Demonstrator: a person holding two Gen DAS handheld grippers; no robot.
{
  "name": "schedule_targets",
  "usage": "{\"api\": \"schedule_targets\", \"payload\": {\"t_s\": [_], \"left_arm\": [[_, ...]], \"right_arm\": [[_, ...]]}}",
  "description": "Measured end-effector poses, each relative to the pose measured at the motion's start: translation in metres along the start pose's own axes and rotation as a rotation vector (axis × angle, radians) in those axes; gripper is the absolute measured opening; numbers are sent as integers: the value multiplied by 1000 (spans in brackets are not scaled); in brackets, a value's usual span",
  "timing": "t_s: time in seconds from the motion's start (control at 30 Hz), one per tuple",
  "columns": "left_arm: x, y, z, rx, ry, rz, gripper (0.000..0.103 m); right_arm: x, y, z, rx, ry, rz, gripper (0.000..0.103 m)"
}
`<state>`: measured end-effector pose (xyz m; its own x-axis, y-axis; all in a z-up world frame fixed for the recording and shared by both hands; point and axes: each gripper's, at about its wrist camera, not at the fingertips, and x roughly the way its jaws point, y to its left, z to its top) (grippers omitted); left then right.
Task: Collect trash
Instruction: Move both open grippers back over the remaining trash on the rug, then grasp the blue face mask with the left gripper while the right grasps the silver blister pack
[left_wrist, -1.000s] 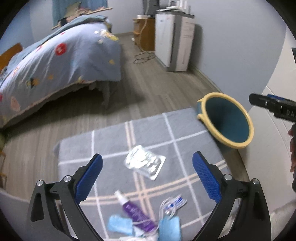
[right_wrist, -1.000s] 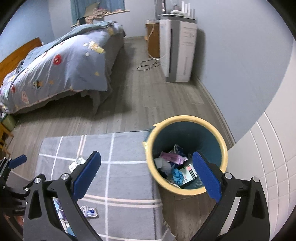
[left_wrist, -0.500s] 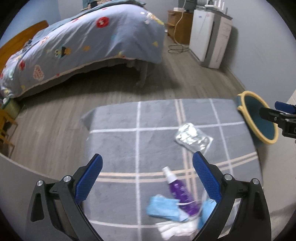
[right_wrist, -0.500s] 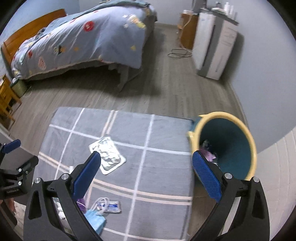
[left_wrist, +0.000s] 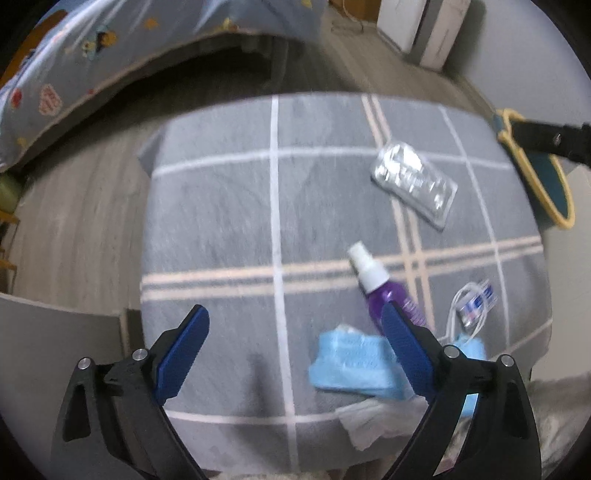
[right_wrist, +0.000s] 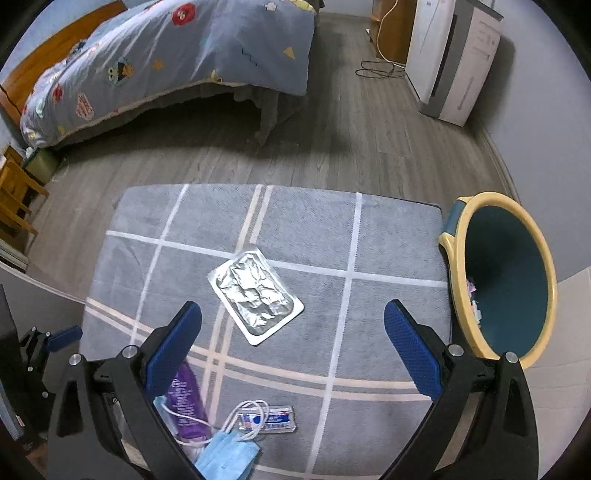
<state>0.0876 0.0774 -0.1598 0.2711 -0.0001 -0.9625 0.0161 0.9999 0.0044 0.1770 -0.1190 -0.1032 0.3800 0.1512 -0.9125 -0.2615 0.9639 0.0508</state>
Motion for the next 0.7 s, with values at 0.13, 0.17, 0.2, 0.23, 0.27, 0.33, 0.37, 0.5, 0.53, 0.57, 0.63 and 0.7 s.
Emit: {"api": "schedule_targets", "payload": {"t_s": [0.13,0.17,0.2,0.23,0.27,0.33,0.37,0.5,0.53,0.57,0.63,0.7], "left_arm": [[19,-2,-6,4,99,-30,72],[21,-4,-7,13,110,-29,69],[23,-7,-8,26,122,-30,68],[24,-10,-9,36,126,-37,67],[25,-11,-9,44,127,-44,60],[27,-14,-9,60,132,-55,52],[27,-16,-9,64,135,-63,44],[22,-25,-7,114,125,-86,22],[20,-26,-6,120,116,-79,22],[18,-25,-5,117,106,-77,22],[12,-22,1,107,75,-54,22],[4,-12,10,68,38,-41,22]], "right_arm": [[5,2,0,-10,15,-8,97],[6,2,0,-10,17,-9,97],[7,2,0,-8,20,-7,97],[8,2,-1,-7,22,-5,97],[8,1,-1,-5,25,-3,97],[9,1,-1,-1,28,0,97],[10,0,-2,1,31,2,97],[13,-1,-4,2,43,5,97],[15,-2,-5,-1,48,1,97],[17,-3,-6,-3,51,-4,97],[23,-5,-7,-4,61,-11,97],[28,-7,-7,-7,70,-14,97]]}}
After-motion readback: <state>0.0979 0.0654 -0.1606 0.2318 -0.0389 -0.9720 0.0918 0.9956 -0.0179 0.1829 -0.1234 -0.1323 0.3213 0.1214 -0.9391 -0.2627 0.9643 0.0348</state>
